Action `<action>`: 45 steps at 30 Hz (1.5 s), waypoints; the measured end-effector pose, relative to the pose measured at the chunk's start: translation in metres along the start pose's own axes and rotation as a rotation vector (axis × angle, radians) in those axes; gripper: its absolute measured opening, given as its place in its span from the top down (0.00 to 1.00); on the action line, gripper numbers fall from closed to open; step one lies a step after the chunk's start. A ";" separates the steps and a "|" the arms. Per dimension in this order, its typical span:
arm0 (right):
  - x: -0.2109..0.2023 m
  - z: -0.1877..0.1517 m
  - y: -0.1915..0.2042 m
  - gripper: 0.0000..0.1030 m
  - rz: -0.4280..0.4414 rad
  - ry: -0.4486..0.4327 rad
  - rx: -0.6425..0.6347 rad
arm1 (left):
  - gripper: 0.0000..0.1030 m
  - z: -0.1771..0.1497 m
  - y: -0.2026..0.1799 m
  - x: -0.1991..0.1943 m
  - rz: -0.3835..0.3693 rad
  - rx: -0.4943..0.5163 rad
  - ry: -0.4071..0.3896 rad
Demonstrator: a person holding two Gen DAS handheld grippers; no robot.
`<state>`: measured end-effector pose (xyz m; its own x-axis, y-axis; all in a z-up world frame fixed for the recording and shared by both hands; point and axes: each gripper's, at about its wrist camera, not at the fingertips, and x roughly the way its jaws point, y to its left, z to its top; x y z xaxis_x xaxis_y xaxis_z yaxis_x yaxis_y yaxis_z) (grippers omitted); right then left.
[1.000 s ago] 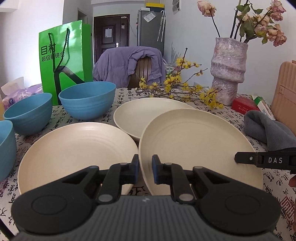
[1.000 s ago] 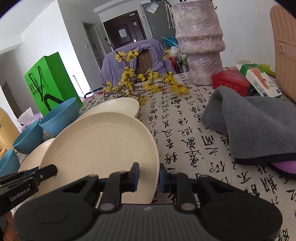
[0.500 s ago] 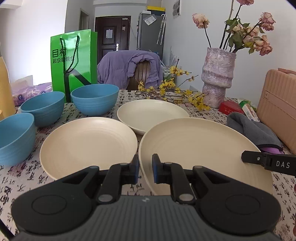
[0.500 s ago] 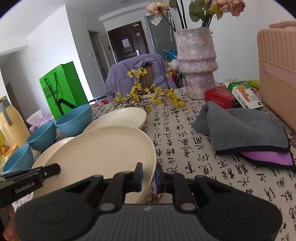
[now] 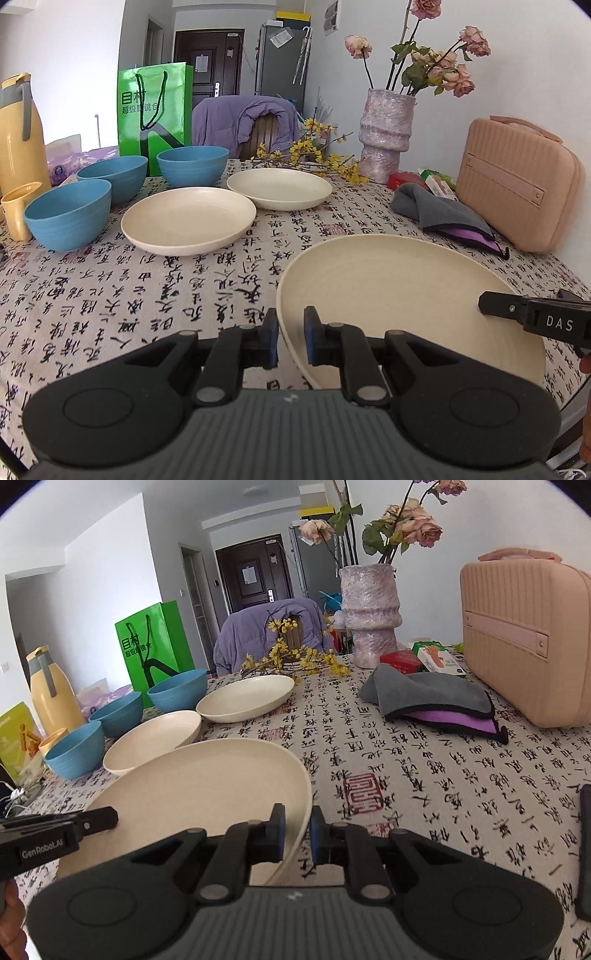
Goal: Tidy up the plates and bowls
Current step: 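Lift the cream plate with both grippers toward the yellow thermos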
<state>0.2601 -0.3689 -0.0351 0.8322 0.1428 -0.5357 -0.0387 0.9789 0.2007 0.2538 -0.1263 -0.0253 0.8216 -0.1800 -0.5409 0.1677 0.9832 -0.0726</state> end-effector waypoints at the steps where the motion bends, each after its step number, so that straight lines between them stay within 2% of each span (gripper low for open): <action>1: -0.006 -0.005 0.001 0.87 -0.002 0.001 0.003 | 0.86 -0.005 -0.001 -0.006 -0.004 -0.002 -0.001; 8: -0.033 -0.027 0.009 0.87 -0.013 -0.008 0.000 | 0.86 -0.021 0.002 -0.025 0.009 -0.005 -0.006; 13: -0.033 -0.031 0.028 0.87 0.008 -0.008 -0.025 | 0.86 -0.026 0.025 -0.036 0.040 -0.037 -0.005; 19: -0.014 -0.030 0.078 0.87 0.060 0.013 -0.085 | 0.86 -0.031 0.078 -0.047 0.124 -0.093 -0.015; 27: 0.030 -0.038 0.176 0.86 0.163 0.060 -0.167 | 0.86 -0.034 0.177 -0.054 0.237 -0.159 -0.011; 32: 0.054 -0.041 0.231 0.86 0.200 0.074 -0.208 | 0.86 -0.032 0.226 -0.054 0.275 -0.177 -0.013; 38: 0.076 -0.043 0.272 0.85 0.211 0.088 -0.238 | 0.86 -0.031 0.262 -0.045 0.279 -0.198 -0.005; 45: 0.091 -0.047 0.287 0.83 0.206 0.119 -0.269 | 0.86 -0.037 0.276 -0.036 0.273 -0.219 0.004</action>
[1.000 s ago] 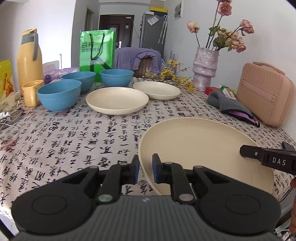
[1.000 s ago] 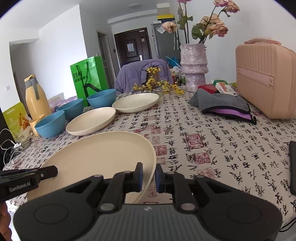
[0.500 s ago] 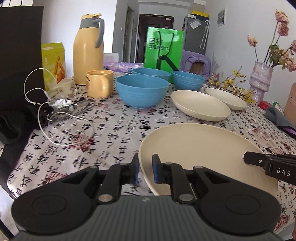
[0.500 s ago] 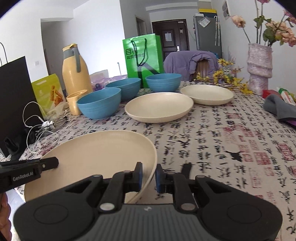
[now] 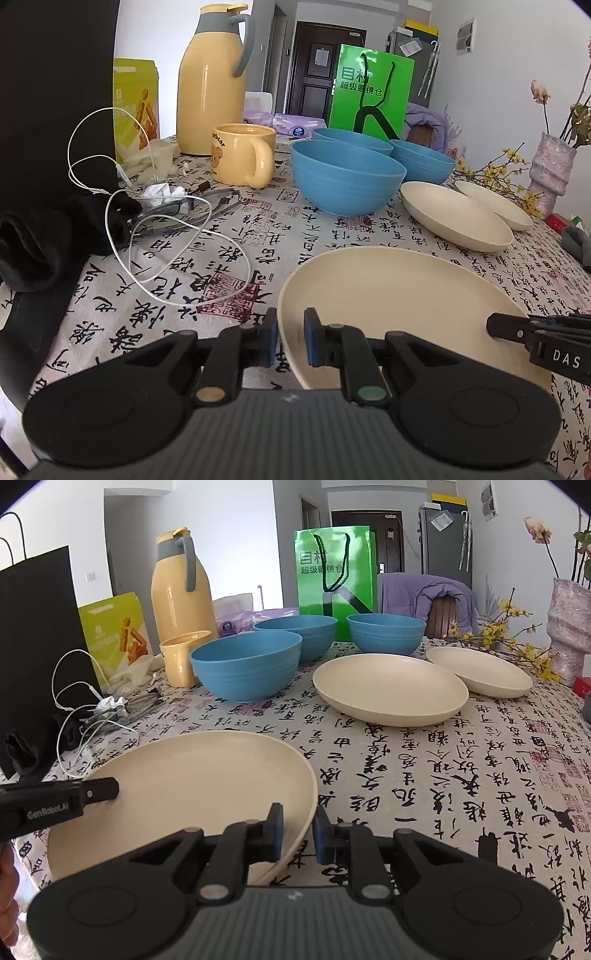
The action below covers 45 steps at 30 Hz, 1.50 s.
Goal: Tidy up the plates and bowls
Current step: 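Lift the cream plate with both grippers toward the yellow thermos, then lower the cream plate onto the tablecloth and open both grippers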
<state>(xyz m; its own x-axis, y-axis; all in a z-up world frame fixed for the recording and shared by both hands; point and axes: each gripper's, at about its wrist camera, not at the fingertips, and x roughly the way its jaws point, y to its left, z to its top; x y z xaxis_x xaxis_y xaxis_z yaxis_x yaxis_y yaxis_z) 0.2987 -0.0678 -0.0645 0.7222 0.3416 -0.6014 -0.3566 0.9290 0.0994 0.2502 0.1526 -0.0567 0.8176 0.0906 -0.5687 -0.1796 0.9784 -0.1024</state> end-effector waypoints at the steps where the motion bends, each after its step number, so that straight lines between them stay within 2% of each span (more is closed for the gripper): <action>1: 0.001 0.000 0.000 0.83 0.000 0.002 -0.003 | 0.85 -0.001 0.001 0.001 -0.004 -0.003 0.002; 4: 0.003 -0.002 0.000 0.79 0.004 0.014 -0.010 | 0.84 -0.003 -0.001 0.002 -0.014 0.004 0.009; 8: 0.003 -0.006 0.002 0.73 0.008 0.025 -0.019 | 0.80 -0.007 -0.007 0.002 0.011 0.041 0.000; 9: 0.002 -0.007 0.002 0.72 0.009 0.025 -0.022 | 0.72 -0.007 -0.008 0.001 0.011 0.042 -0.002; 10: 0.001 -0.008 0.002 0.70 0.011 0.023 -0.022 | 0.58 -0.007 -0.008 -0.002 0.015 0.037 -0.011; 12: -0.003 -0.007 0.001 0.63 0.014 0.017 -0.022 | 0.43 -0.005 -0.006 -0.009 0.044 0.025 -0.032; 15: -0.017 -0.006 -0.007 0.53 0.002 -0.019 -0.027 | 0.41 0.002 -0.006 -0.024 0.057 0.022 -0.063; 17: -0.029 -0.005 -0.017 0.51 -0.012 -0.041 -0.013 | 0.35 0.005 -0.011 -0.037 0.057 0.025 -0.091; 22: -0.066 -0.007 -0.041 0.39 -0.047 -0.115 -0.005 | 0.18 -0.001 -0.045 -0.071 0.020 0.081 -0.175; 24: -0.085 -0.012 -0.050 0.28 -0.069 -0.154 -0.012 | 0.18 -0.008 -0.063 -0.081 -0.015 0.108 -0.188; 26: -0.105 -0.019 -0.059 0.25 -0.085 -0.205 -0.014 | 0.15 -0.017 -0.081 -0.092 -0.074 0.136 -0.197; 28: -0.123 -0.028 -0.067 0.23 -0.103 -0.253 0.003 | 0.09 -0.028 -0.100 -0.104 -0.122 0.156 -0.221; 31: -0.149 -0.049 -0.077 0.18 -0.123 -0.306 0.044 | 0.00 -0.046 -0.122 -0.116 -0.149 0.159 -0.242; 34: -0.171 -0.072 -0.085 0.15 -0.150 -0.335 0.080 | 0.00 -0.060 -0.135 -0.121 -0.179 0.139 -0.224; 36: -0.183 -0.087 -0.091 0.08 -0.159 -0.347 0.093 | 0.00 -0.069 -0.141 -0.124 -0.179 0.131 -0.220; 38: -0.193 -0.102 -0.096 0.06 -0.194 -0.360 0.079 | 0.00 -0.075 -0.146 -0.126 -0.176 0.136 -0.215; 39: -0.196 -0.108 -0.097 0.00 -0.216 -0.371 0.065 | 0.00 -0.077 -0.149 -0.126 -0.174 0.138 -0.208; 41: -0.204 -0.123 -0.099 0.00 -0.258 -0.401 0.024 | 0.00 -0.081 -0.153 -0.126 -0.168 0.142 -0.185; 45: -0.208 -0.130 -0.109 0.00 -0.268 -0.367 0.016 | 0.00 -0.084 -0.156 -0.125 -0.149 0.153 -0.165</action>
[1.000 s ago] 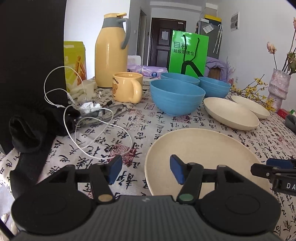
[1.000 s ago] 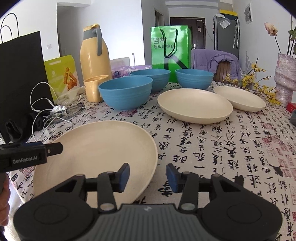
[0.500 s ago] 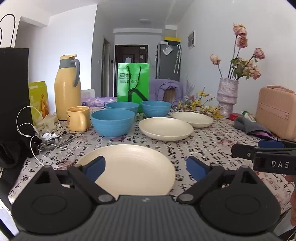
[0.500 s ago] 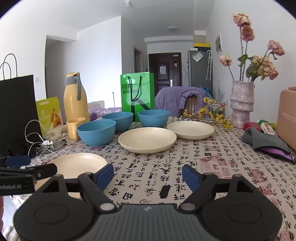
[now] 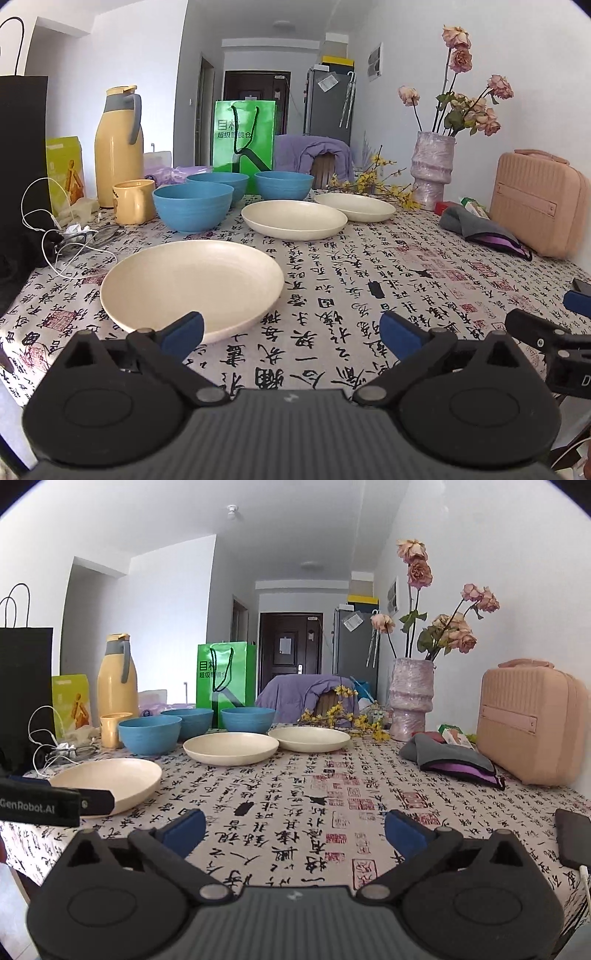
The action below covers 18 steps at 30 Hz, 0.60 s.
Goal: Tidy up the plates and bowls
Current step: 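Lower the cream plate onto the tablecloth and open both grippers, then move both grippers to the cream plate in front of the blue bowls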
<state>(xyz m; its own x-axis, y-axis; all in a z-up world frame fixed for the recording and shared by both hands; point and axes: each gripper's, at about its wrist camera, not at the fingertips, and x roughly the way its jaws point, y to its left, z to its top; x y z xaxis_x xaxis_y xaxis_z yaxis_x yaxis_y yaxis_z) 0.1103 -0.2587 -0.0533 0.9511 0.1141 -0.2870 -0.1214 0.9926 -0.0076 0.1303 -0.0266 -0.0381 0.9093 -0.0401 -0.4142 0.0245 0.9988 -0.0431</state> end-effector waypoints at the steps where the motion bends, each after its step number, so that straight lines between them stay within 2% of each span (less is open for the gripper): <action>1: 0.001 -0.001 -0.004 0.00 -0.002 0.012 0.018 | 0.00 0.000 -0.001 0.001 0.004 0.008 0.007; 6: 0.011 -0.002 -0.020 0.00 -0.013 0.070 0.098 | 0.00 0.002 -0.003 0.003 0.008 0.035 0.019; 8: 0.015 -0.003 -0.021 0.00 -0.029 0.080 0.101 | 0.00 0.004 -0.004 0.005 0.009 0.043 0.015; 15: 0.031 0.001 -0.021 0.00 -0.001 0.114 0.086 | 0.00 0.015 0.000 0.026 0.011 0.041 0.035; 18: 0.047 0.008 -0.013 0.00 0.003 0.124 0.035 | 0.00 0.028 0.001 0.049 0.072 0.111 0.070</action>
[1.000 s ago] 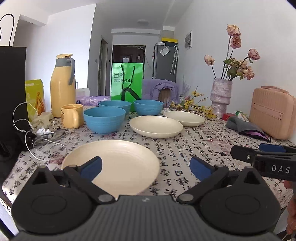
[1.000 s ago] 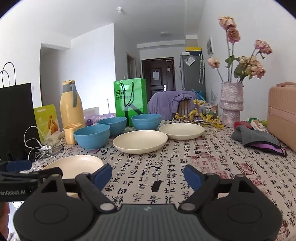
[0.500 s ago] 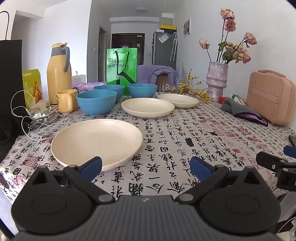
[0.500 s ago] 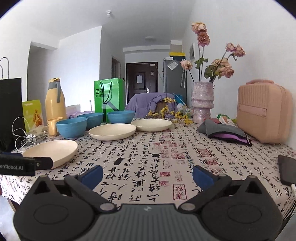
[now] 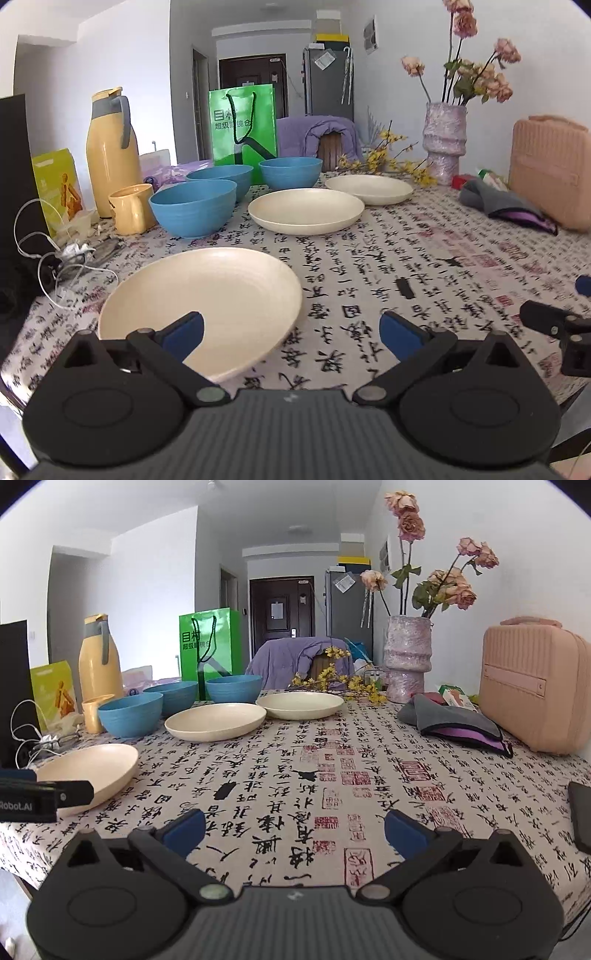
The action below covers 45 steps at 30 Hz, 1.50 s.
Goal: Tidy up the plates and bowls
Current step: 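Move both grippers to the cream plate in front of the blue bowls, then close both grippers on the rim of that cream plate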
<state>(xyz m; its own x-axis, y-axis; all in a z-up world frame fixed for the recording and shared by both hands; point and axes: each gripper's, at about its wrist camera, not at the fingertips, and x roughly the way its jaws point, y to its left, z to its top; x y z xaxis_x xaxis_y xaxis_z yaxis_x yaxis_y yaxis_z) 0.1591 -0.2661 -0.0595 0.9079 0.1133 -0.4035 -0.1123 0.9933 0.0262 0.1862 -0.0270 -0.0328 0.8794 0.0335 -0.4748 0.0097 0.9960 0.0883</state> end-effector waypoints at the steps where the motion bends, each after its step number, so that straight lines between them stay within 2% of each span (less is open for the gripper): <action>1: 0.007 0.004 0.002 0.00 0.013 0.006 -0.008 | 0.00 0.006 0.001 0.007 0.013 0.014 -0.001; 4: 0.038 0.023 0.004 0.03 0.057 0.068 0.000 | 0.00 0.030 0.012 0.033 -0.006 0.010 -0.018; 8: 0.091 0.059 -0.001 0.13 0.113 0.152 0.066 | 0.00 0.065 0.036 0.075 -0.107 -0.120 0.058; 10: 0.122 0.077 -0.002 0.15 0.143 0.171 0.077 | 0.00 0.081 0.044 0.099 -0.122 -0.174 0.085; 13: 0.168 0.098 -0.001 0.15 0.156 0.194 0.065 | 0.01 0.099 0.051 0.137 -0.070 -0.225 0.101; 14: 0.182 0.103 -0.001 0.16 0.160 0.209 0.078 | 0.02 0.103 0.053 0.150 -0.015 -0.247 0.112; 15: 0.199 0.109 -0.002 0.21 0.177 0.230 0.102 | 0.04 0.108 0.053 0.162 0.017 -0.261 0.111; 17: 0.233 0.120 -0.004 0.26 0.205 0.268 0.151 | 0.10 0.116 0.054 0.183 0.011 -0.268 0.132; 19: 0.264 0.128 -0.003 0.29 0.208 0.305 0.187 | 0.22 0.123 0.056 0.204 -0.011 -0.287 0.170; 20: 0.278 0.130 -0.001 0.32 0.211 0.317 0.194 | 0.27 0.126 0.056 0.214 -0.016 -0.291 0.193; 21: 0.290 0.133 0.002 0.36 0.208 0.322 0.189 | 0.36 0.129 0.055 0.223 -0.018 -0.293 0.213; 23: 0.309 0.137 0.008 0.42 0.193 0.327 0.171 | 0.42 0.133 0.053 0.241 -0.039 -0.287 0.252; 24: 0.320 0.138 0.010 0.48 0.188 0.329 0.163 | 0.49 0.135 0.052 0.248 -0.038 -0.284 0.264; 26: 0.336 0.139 0.012 0.57 0.173 0.335 0.175 | 0.53 0.135 0.050 0.257 -0.025 -0.279 0.279; 29: 0.351 0.139 0.011 0.63 0.168 0.337 0.202 | 0.54 0.135 0.051 0.267 -0.020 -0.278 0.287; 32: 0.357 0.138 0.010 0.74 0.164 0.327 0.216 | 0.57 0.135 0.052 0.275 -0.007 -0.307 0.304; 33: 0.359 0.138 0.010 0.80 0.163 0.329 0.217 | 0.61 0.133 0.053 0.277 -0.004 -0.315 0.312; 37: 0.360 0.137 0.011 0.90 0.189 0.325 0.222 | 0.80 0.128 0.054 0.283 0.012 -0.331 0.335; 39: 0.359 0.137 0.013 0.91 0.183 0.321 0.210 | 0.84 0.127 0.055 0.282 0.022 -0.339 0.332; 45: 0.342 0.136 0.022 0.91 0.141 0.317 0.134 | 0.86 0.127 0.047 0.261 0.043 -0.328 0.317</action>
<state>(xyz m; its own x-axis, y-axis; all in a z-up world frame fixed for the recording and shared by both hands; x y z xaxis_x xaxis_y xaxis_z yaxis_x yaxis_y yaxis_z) 0.5220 -0.2029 -0.0725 0.7151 0.2575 -0.6498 -0.1545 0.9649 0.2123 0.4768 0.0185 -0.0418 0.6861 0.0483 -0.7259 -0.2196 0.9650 -0.1434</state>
